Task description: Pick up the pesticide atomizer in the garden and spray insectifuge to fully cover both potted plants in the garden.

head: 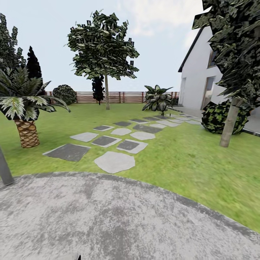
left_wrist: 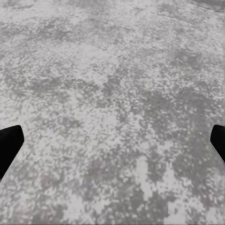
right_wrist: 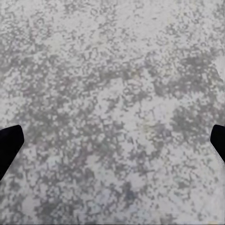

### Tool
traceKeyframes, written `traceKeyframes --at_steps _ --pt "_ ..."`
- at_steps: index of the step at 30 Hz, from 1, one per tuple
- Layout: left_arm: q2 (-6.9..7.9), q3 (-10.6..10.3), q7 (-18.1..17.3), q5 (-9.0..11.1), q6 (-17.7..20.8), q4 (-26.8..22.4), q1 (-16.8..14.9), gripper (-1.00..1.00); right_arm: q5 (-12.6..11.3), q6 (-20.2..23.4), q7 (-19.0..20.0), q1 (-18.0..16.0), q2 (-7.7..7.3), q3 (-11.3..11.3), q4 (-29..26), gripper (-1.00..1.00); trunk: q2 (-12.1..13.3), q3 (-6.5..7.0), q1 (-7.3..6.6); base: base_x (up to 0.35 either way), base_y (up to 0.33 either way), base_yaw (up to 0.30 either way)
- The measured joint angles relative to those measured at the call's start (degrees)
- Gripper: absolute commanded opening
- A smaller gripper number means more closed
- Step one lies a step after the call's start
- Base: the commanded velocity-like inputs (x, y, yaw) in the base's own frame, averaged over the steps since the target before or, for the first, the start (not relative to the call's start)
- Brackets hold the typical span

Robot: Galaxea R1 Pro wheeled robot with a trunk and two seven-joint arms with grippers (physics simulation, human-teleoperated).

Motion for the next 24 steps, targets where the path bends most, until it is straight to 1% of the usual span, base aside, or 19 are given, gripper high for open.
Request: traceKeyframes --at_steps 24 --pt "0.0 0.0 0.0 0.0 0.0 0.0 0.0 1.0 0.0 0.0 0.0 0.0 0.15 0.0 0.0 1.0 0.0 0.0 0.0 0.306 0.0 0.0"
